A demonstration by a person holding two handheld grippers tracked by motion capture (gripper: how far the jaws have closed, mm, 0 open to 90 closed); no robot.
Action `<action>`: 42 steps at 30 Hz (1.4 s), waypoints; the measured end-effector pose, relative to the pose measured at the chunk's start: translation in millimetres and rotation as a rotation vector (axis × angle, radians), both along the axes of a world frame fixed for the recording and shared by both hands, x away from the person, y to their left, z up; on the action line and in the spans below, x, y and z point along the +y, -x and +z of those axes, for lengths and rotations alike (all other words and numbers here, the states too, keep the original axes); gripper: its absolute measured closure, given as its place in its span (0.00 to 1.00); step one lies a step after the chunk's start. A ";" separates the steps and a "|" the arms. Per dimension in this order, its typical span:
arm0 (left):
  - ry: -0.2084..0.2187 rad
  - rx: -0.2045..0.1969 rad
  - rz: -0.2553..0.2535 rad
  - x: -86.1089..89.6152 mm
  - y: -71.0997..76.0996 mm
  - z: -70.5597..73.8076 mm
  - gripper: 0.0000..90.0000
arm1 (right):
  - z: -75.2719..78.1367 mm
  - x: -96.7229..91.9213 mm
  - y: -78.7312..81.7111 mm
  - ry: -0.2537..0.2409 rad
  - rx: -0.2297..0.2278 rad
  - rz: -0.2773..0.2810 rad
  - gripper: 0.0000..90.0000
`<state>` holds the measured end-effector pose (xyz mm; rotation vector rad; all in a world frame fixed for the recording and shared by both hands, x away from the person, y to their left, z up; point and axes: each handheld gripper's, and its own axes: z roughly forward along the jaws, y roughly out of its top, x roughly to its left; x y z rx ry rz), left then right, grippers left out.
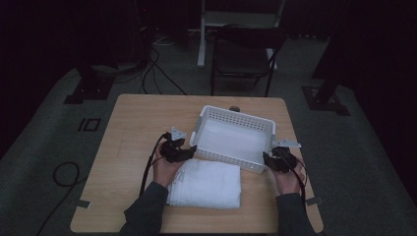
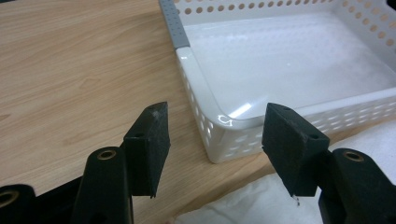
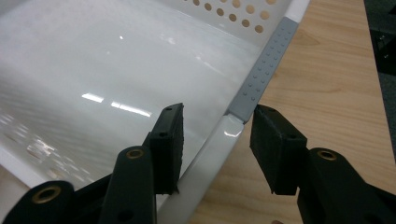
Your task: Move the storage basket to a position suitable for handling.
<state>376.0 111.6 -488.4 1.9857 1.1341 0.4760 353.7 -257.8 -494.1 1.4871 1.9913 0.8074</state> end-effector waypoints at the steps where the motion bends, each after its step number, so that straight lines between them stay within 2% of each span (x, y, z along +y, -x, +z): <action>1: 0.003 -0.002 0.001 1.3 0.0 0.4 0.45 | 0.0 0.6 -1.5 -0.002 0.000 0.002 0.62; 6: 0.015 -0.001 0.010 8.2 2.1 1.1 0.45 | -0.7 5.7 -11.7 -0.041 0.001 0.022 0.64; 13: 0.037 0.004 0.031 26.8 5.1 0.1 0.46 | -1.2 20.7 -24.9 -0.095 0.003 0.054 0.65; 24: 0.047 -0.004 0.069 48.0 9.1 6.3 0.47 | -3.3 47.4 -39.2 -0.131 -0.005 0.095 0.67; 32: 0.048 0.005 0.091 58.1 9.1 3.0 0.52 | -4.5 55.3 -45.3 -0.153 -0.012 0.102 0.68; 42: 0.023 0.005 0.124 62.5 5.5 -0.3 0.56 | -4.0 62.8 -54.3 -0.142 -0.012 0.113 0.70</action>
